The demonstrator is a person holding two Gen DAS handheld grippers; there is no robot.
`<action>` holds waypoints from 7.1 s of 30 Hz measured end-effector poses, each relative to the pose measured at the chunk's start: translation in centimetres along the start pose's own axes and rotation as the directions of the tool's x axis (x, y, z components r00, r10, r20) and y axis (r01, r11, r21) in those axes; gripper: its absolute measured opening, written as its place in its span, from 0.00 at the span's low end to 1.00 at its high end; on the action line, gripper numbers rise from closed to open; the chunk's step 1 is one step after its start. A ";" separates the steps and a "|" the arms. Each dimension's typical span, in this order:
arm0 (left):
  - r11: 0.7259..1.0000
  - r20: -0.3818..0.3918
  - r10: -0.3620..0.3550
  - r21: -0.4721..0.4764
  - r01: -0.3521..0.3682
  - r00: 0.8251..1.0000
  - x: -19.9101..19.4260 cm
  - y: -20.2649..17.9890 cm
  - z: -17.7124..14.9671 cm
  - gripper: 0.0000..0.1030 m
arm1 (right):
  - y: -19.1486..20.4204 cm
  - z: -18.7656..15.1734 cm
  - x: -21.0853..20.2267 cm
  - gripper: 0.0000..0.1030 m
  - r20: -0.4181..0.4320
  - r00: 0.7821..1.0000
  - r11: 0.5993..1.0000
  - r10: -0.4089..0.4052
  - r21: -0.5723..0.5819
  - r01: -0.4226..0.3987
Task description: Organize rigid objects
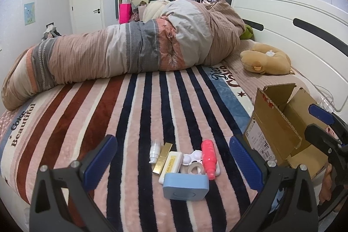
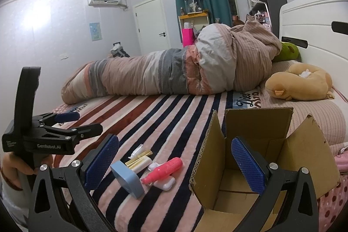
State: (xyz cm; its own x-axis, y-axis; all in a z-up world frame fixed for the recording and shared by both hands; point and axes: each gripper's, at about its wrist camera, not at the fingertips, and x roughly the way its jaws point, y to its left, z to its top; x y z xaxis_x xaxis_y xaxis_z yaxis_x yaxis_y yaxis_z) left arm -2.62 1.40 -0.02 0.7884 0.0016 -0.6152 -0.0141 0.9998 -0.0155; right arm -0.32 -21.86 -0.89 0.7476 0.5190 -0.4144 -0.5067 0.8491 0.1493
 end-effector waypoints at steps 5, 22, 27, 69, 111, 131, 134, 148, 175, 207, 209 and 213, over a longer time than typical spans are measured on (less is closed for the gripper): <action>1.000 0.004 -0.012 -0.019 0.012 1.000 -0.1 0.5 0.0 1.00 | 0.4 0.1 0.5 1.00 -0.028 0.999 0.999 -0.028 -0.026 0.027; 0.990 0.032 0.057 -0.129 -0.052 0.998 0.7 10.3 -2.8 1.00 | 9.4 0.9 8.1 0.98 -0.281 0.943 0.929 0.177 -0.270 -0.254; 0.981 -0.008 0.086 -0.173 -0.086 0.996 1.5 13.4 -4.8 1.00 | 11.3 -2.8 12.9 0.78 -0.456 0.871 0.913 0.181 -0.251 -0.321; 0.983 -0.075 0.034 -0.179 -0.047 0.997 2.4 15.3 -8.1 1.00 | 12.3 -10.9 18.1 0.87 -0.680 0.692 0.850 0.242 -0.195 -0.489; 0.592 -0.321 -0.720 0.177 0.786 0.615 5.9 -15.8 7.3 0.29 | -6.5 0.7 0.9 0.75 -0.118 0.993 0.999 0.009 -0.042 -0.014; 0.637 -0.342 -0.648 0.247 0.730 0.681 7.2 -18.4 7.6 0.76 | -9.4 -0.6 0.2 1.00 -0.214 0.970 0.993 -0.117 -0.038 0.111; 0.663 -0.278 -0.652 0.243 0.708 0.706 5.6 -15.5 8.2 0.77 | -8.5 0.2 0.0 1.00 -0.207 0.974 0.996 -0.089 -0.015 0.088; 0.947 -0.026 -0.319 0.020 0.319 0.947 3.7 6.2 3.5 0.78 | 5.5 3.3 4.8 0.93 -0.193 0.979 0.979 0.071 -0.175 -0.106; 0.952 -0.114 -0.291 -0.130 0.276 0.950 9.9 11.7 -6.5 0.78 | 1.4 -7.3 22.1 0.27 -0.640 0.764 0.974 -0.084 0.108 0.198; 0.713 -0.013 -0.695 -0.141 0.687 0.718 5.1 4.6 1.0 0.35 | 10.5 0.1 8.2 0.26 -0.249 0.950 0.965 0.191 -0.129 -0.228; 0.718 0.001 -0.692 -0.099 0.689 0.722 3.8 3.3 1.9 0.34 | 9.5 0.8 6.8 0.26 -0.219 0.956 0.967 0.195 -0.119 -0.225; 0.729 0.010 -0.684 0.026 0.684 0.729 1.4 -1.3 5.0 0.32 | 6.9 2.7 3.6 0.26 -0.126 0.978 0.978 0.168 -0.104 -0.182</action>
State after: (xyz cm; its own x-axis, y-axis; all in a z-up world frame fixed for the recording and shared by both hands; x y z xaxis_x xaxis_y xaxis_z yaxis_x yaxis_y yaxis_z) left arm 1.58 0.23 3.13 0.5905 -0.6828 -0.4302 0.5451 0.7306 -0.4113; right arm 0.04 -13.83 1.07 0.5916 0.6378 -0.4931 -0.6757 0.7259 0.1283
